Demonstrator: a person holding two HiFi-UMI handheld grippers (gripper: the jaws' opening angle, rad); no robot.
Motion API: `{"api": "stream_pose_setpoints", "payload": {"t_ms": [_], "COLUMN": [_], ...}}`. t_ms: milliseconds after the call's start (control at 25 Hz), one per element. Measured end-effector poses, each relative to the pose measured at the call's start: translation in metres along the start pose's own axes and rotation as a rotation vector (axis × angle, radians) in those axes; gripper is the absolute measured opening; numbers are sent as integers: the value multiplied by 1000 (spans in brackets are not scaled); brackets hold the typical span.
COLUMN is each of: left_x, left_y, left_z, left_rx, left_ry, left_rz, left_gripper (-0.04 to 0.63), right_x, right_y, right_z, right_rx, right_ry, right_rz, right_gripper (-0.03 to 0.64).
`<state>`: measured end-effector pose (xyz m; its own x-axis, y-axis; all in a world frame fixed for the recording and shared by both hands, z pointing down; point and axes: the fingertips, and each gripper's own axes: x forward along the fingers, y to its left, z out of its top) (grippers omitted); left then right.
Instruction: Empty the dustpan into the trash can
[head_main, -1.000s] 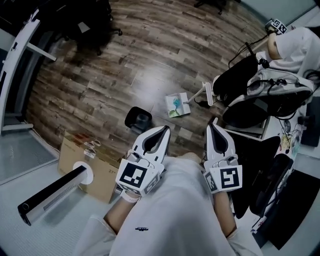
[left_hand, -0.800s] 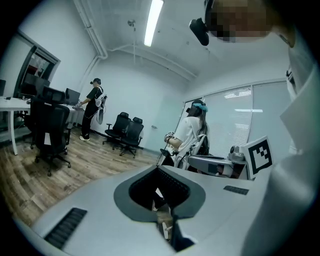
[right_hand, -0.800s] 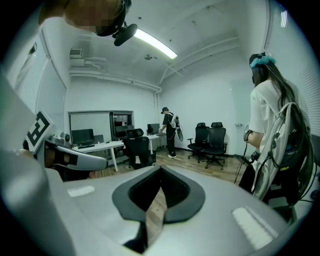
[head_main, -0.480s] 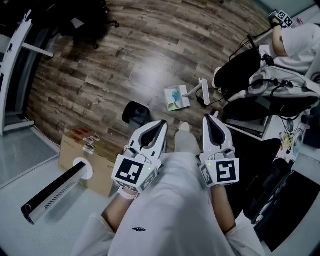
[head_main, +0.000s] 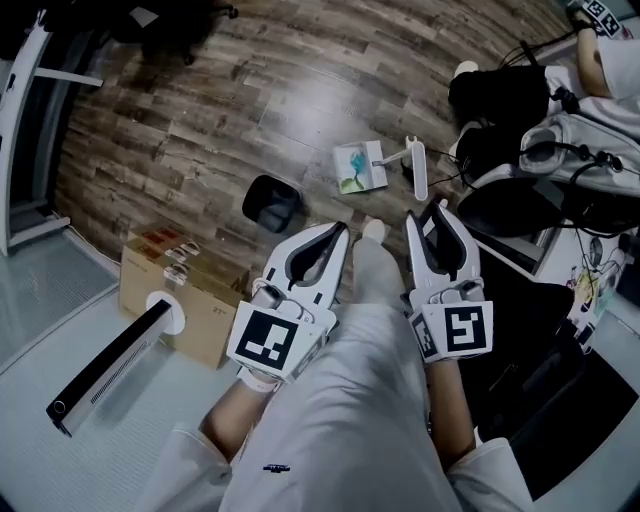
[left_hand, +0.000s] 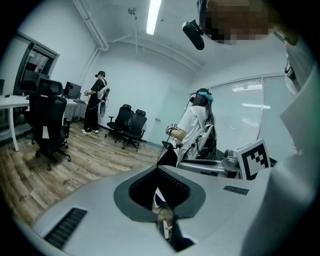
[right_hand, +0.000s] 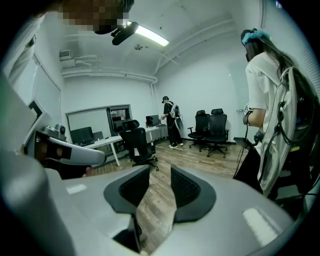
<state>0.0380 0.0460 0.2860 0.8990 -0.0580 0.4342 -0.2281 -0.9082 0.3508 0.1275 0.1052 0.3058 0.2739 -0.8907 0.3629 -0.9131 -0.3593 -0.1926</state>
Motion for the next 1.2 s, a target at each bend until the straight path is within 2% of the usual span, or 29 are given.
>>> {"api": "stream_pose_setpoints", "payload": {"t_ms": [160,280,560,680,800,1040,1200], "left_x": [21,34,63,79,91,115,126], "left_y": [11,21,43,51,52,55,67], "left_z": [-10,-21,-40,-47,-60,-82,-93], "left_rx": [-15,-38,-49,-51,-90,-125,-147], "left_ry": [23,45,69,87,107,139,150], "left_rz": [21,35,60,60,65,64,90], "left_gripper": [6,6,6,6,6,6,6], "right_x": [21,38,69,82,92,114,125], "right_y": [-16,-23,-41,-50,-57,-79,-92], "right_z": [-16,-29,-57,-70,-85,-115,-132], "right_rx": [34,51,18,38,49,32,33], "right_ry": [39,68,134,160,195,268,304], "right_rz": [21,47,46,49,65,19,-11], "right_gripper": [155,210,233,243,268,298,311]}}
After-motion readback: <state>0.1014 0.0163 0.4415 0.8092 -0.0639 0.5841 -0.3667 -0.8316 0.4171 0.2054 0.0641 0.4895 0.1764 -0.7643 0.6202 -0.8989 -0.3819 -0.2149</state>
